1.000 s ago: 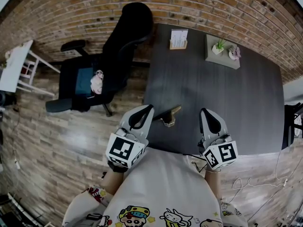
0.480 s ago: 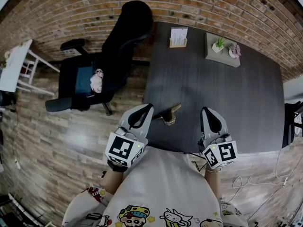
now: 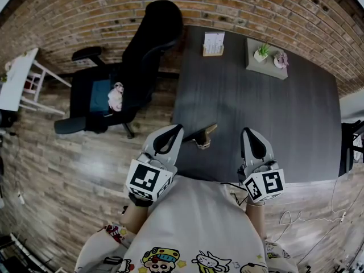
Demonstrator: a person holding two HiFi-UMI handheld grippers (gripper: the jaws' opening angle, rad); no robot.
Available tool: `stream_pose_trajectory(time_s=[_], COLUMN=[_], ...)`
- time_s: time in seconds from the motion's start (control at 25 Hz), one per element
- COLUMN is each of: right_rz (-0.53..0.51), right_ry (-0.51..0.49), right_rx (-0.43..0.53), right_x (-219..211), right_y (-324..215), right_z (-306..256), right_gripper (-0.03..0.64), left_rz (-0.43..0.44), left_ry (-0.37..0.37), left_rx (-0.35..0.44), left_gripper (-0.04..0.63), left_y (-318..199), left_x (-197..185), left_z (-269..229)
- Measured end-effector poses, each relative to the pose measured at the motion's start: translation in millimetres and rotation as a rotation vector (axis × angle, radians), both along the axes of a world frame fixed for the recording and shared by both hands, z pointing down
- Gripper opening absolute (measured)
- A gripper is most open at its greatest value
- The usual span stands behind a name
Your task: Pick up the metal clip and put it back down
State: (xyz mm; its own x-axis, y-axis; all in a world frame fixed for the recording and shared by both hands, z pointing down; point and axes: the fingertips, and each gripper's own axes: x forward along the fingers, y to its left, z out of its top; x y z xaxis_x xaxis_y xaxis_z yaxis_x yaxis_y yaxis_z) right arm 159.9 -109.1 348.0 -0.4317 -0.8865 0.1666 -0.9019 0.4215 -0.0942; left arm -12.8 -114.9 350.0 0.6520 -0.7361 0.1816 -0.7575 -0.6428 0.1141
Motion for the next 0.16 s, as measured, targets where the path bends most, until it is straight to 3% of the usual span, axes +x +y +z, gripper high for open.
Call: stream_pose_trajectory(time_s=[0.16], right_rz=[0.005], right_ry=[-0.004], right_rx=[-0.001], right_x=[0.2], right_y=[2.6], right_z=[0.6], right_gripper=[0.002], left_rz=[0.0], left_ry=[0.0], left_rx=[-0.001], left_gripper=[0.0], left_y=[2.4], left_x=[-0.5], left_z=[-1.0])
